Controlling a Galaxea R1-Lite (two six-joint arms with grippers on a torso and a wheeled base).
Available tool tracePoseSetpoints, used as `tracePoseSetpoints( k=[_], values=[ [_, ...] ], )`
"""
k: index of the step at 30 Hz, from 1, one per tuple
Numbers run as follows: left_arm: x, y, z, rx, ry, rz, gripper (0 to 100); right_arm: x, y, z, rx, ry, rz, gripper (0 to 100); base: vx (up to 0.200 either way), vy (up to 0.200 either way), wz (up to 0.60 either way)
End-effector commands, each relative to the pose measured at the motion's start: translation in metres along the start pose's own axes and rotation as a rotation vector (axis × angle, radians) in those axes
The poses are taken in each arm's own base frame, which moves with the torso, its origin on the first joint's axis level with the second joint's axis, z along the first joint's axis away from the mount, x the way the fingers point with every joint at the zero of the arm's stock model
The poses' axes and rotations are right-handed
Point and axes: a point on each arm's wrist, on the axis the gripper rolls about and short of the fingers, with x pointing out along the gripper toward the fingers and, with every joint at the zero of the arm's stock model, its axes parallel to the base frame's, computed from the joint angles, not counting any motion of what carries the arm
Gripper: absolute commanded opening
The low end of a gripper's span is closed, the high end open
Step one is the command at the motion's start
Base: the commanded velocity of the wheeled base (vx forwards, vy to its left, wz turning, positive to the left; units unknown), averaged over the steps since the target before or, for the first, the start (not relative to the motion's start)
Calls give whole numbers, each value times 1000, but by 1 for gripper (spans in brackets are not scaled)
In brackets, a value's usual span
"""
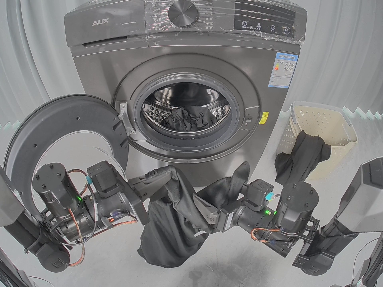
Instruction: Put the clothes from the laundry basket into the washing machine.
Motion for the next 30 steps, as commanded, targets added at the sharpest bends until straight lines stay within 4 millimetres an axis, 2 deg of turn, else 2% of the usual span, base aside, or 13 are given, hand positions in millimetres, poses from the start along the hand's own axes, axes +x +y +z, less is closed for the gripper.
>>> tracePoseSetpoints(
  k=[1, 8, 12, 15, 16, 19, 27, 30],
  values=[
    [3, 5, 6, 6, -29, 16, 0, -5, -8, -5, -7, 32, -25, 100, 0, 0, 0],
    [3, 9, 10, 13, -45, 38, 0, -10, -16, -13, -16, 76, -58, 100, 0, 0, 0],
    [6, 10, 14, 20, -70, 57, 0, -21, -23, -26, -29, 154, -72, 100, 0, 0, 0],
    [7, 10, 14, 21, -72, 61, 0, -23, -22, -28, -32, 165, -68, 100, 0, 0, 0],
    [9, 10, 18, 26, -93, 73, 0, -32, -23, -36, -44, 216, -64, 100, 0, 0, 0],
    [11, 11, 21, 29, -106, 84, 0, -39, -25, -47, -54, 276, -58, 100, 0, 0, 0],
    [14, 12, 26, 37, -133, 100, 0, -40, -26, -65, -70, 344, -58, 100, 0, 0, 0],
    [17, 13, 30, 39, -155, 125, 0, -32, -25, -71, -71, 342, -55, 100, 0, 0, 0]
  ],
)
